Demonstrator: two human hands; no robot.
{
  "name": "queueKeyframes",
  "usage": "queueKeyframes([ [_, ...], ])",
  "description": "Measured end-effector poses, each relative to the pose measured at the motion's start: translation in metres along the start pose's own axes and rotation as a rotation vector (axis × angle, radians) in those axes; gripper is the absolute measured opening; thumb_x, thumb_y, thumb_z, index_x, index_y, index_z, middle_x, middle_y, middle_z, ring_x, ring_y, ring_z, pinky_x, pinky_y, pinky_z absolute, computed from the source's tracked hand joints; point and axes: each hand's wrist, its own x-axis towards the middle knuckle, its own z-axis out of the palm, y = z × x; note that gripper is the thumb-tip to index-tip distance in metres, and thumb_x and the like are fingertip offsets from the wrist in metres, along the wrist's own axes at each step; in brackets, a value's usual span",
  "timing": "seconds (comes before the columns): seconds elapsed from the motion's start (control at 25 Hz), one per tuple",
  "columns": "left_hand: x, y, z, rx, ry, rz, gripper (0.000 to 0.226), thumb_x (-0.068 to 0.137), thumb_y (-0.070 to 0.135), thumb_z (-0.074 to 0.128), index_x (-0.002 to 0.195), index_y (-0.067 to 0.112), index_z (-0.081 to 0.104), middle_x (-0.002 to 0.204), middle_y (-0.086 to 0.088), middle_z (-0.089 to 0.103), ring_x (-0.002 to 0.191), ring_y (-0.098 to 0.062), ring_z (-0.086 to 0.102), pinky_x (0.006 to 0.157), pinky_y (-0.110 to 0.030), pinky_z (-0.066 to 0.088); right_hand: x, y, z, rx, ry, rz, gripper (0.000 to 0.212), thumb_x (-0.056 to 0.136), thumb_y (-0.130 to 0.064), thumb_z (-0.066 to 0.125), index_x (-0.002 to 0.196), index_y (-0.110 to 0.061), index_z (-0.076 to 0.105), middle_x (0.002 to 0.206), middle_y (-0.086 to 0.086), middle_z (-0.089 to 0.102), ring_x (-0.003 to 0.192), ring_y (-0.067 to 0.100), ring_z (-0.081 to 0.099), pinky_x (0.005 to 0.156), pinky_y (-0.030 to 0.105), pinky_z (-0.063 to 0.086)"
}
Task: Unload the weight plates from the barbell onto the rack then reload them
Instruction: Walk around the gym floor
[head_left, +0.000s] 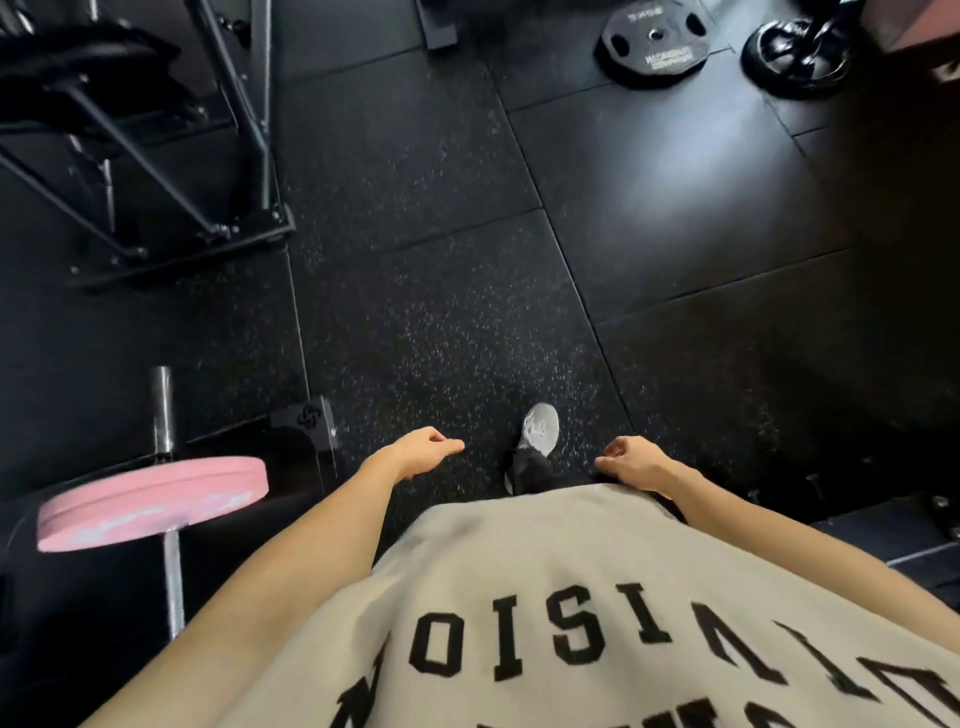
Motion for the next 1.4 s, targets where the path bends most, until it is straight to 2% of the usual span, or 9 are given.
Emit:
queueKeyframes([
  [0.12,0.038,0.069,-0.066,0.052,0.016,-0.007,0.046,0.090,0.062,0.054,0.120,0.027,0.056,0.117,0.005,0.051,0.109,-0.019,0.051,0.099,-0.041,0.042,0.060,-0.029,-0.088,0.028,-0.017,0.029,0.037,0.092,-0.035,0.063,0.111,-0.003,0.067,0.116,0.012,0.067,0.103,0.028,0.062,0.086,0.033,0.050],
  [0.28,0.087,0.165,-0.142,0.032,0.092,0.055,0.033,0.090,0.058,0.057,0.104,0.029,0.059,0.109,0.006,0.059,0.100,-0.015,0.056,0.090,-0.036,0.045,0.127,-0.073,-0.205,0.135,0.067,0.019,0.038,0.092,-0.037,0.062,0.118,-0.009,0.062,0.119,0.009,0.065,0.099,0.022,0.059,0.078,0.027,0.043],
  [0.52,0.186,0.299,-0.237,0.189,0.020,0.090,0.028,0.088,0.060,0.058,0.092,0.032,0.058,0.104,0.006,0.063,0.094,-0.011,0.058,0.098,-0.041,0.046,0.219,-0.109,-0.305,0.282,0.079,0.076,0.038,0.094,-0.035,0.061,0.122,-0.010,0.061,0.121,0.008,0.064,0.107,0.022,0.059,0.084,0.029,0.046],
  [0.68,0.253,0.408,-0.316,0.322,-0.046,0.108,0.035,0.086,0.064,0.056,0.099,0.032,0.057,0.114,0.004,0.059,0.105,-0.017,0.056,0.101,-0.042,0.044,0.270,-0.117,-0.380,0.392,0.147,0.216,0.037,0.094,-0.033,0.061,0.123,-0.009,0.060,0.122,0.009,0.063,0.110,0.024,0.059,0.094,0.034,0.048],
  [0.84,0.309,0.550,-0.384,0.502,-0.104,0.185,0.052,0.087,0.063,0.057,0.124,0.026,0.056,0.127,0.000,0.055,0.114,-0.021,0.053,0.101,-0.043,0.042,0.311,-0.121,-0.463,0.577,0.299,0.296,0.032,0.092,-0.033,0.064,0.116,-0.011,0.064,0.115,0.006,0.066,0.103,0.021,0.060,0.091,0.034,0.048],
  [1.12,0.391,0.767,-0.400,0.832,-0.211,0.316,0.049,0.090,0.060,0.057,0.121,0.022,0.056,0.125,-0.001,0.059,0.112,-0.021,0.055,0.101,-0.041,0.044,0.389,-0.092,-0.565,0.795,0.337,0.445,0.028,0.091,-0.036,0.064,0.110,-0.015,0.065,0.110,0.003,0.066,0.097,0.018,0.059,0.085,0.032,0.048],
  [1.24,0.424,0.861,-0.391,0.941,-0.225,0.335,0.049,0.090,0.060,0.057,0.121,0.022,0.056,0.124,-0.001,0.061,0.110,-0.020,0.057,0.100,-0.039,0.044,0.426,-0.063,-0.617,0.829,0.309,0.484,0.034,0.091,-0.036,0.064,0.116,-0.014,0.062,0.117,0.004,0.064,0.105,0.020,0.058,0.091,0.033,0.046],
  [1.4,0.447,0.994,-0.382,0.999,-0.215,0.403,0.044,0.087,0.063,0.057,0.113,0.028,0.056,0.118,0.004,0.060,0.105,-0.017,0.056,0.092,-0.034,0.044,0.454,-0.020,-0.711,0.866,0.308,0.502,0.040,0.090,-0.037,0.064,0.122,-0.013,0.059,0.121,0.007,0.062,0.109,0.022,0.057,0.095,0.035,0.046],
])
